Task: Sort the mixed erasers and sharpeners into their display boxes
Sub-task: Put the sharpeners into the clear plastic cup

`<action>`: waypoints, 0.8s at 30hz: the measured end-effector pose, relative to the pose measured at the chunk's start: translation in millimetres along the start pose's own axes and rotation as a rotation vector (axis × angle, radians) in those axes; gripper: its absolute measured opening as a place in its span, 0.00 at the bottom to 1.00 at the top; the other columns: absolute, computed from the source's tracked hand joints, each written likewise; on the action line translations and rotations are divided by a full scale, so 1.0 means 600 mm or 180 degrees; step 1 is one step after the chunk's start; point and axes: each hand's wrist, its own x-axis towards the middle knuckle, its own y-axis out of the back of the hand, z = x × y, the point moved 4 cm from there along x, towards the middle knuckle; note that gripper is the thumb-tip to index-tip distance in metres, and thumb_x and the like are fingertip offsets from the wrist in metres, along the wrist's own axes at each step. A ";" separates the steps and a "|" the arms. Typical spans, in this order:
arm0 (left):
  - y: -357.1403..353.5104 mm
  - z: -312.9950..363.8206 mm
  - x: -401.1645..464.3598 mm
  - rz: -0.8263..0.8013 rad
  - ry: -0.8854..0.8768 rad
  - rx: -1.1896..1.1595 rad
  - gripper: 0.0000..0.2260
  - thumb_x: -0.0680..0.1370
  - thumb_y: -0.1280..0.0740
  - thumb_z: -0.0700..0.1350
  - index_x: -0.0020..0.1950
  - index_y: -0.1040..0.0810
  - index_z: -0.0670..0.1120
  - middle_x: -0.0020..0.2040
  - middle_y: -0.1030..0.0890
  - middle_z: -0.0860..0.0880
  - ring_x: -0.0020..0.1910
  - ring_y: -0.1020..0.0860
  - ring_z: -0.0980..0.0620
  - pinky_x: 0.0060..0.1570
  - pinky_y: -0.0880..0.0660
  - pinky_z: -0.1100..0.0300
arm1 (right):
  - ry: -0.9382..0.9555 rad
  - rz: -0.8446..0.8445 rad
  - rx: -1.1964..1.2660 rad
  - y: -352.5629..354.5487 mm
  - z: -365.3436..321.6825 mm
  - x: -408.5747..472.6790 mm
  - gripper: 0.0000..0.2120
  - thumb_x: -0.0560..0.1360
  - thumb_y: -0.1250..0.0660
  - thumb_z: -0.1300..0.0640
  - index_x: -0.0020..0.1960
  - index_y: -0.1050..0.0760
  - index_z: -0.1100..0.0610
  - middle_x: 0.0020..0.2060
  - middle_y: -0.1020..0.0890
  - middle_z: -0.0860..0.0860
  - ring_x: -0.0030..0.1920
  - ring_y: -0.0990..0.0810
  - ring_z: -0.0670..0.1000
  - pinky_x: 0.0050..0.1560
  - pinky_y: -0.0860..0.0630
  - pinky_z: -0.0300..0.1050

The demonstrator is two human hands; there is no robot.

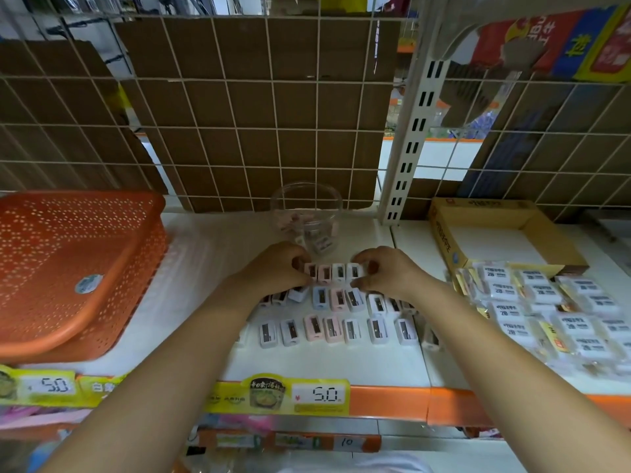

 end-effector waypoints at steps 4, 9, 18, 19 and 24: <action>0.006 0.010 -0.018 0.0407 -0.0295 0.0291 0.14 0.73 0.31 0.50 0.56 0.24 0.47 0.49 0.24 0.52 0.42 0.28 0.58 0.40 0.32 0.67 | 0.0086 0.0250 -0.0102 0.010 -0.009 -0.016 0.17 0.71 0.30 0.56 0.59 0.25 0.53 0.40 0.23 0.48 0.39 0.24 0.47 0.37 0.28 0.38; 0.049 0.046 -0.072 0.1356 -0.1064 0.0451 0.13 0.74 0.32 0.47 0.57 0.25 0.46 0.51 0.26 0.54 0.45 0.30 0.58 0.41 0.32 0.70 | 0.0724 0.0822 0.0050 0.034 -0.048 -0.055 0.16 0.72 0.31 0.56 0.58 0.29 0.48 0.42 0.27 0.40 0.38 0.29 0.39 0.37 0.35 0.29; 0.081 0.074 -0.127 0.1815 -0.1303 0.0366 0.15 0.71 0.34 0.50 0.54 0.24 0.44 0.46 0.30 0.58 0.39 0.34 0.68 0.41 0.37 0.74 | 0.1438 0.1007 0.0809 0.039 -0.105 -0.099 0.22 0.68 0.28 0.62 0.47 0.33 0.38 0.38 0.25 0.43 0.34 0.27 0.39 0.32 0.32 0.31; 0.083 0.075 -0.129 0.1847 -0.1297 0.0392 0.14 0.72 0.33 0.49 0.55 0.24 0.44 0.46 0.30 0.58 0.40 0.34 0.70 0.40 0.37 0.74 | 0.1437 0.1014 0.0817 0.038 -0.107 -0.098 0.22 0.68 0.28 0.62 0.47 0.33 0.39 0.38 0.25 0.42 0.34 0.27 0.38 0.32 0.32 0.30; 0.094 0.066 -0.109 0.1824 -0.1249 0.0241 0.14 0.73 0.34 0.50 0.54 0.25 0.44 0.47 0.28 0.55 0.40 0.30 0.63 0.40 0.33 0.70 | 0.1327 0.1066 0.0633 0.045 -0.113 -0.075 0.16 0.69 0.29 0.60 0.51 0.29 0.47 0.38 0.28 0.36 0.35 0.28 0.32 0.34 0.32 0.26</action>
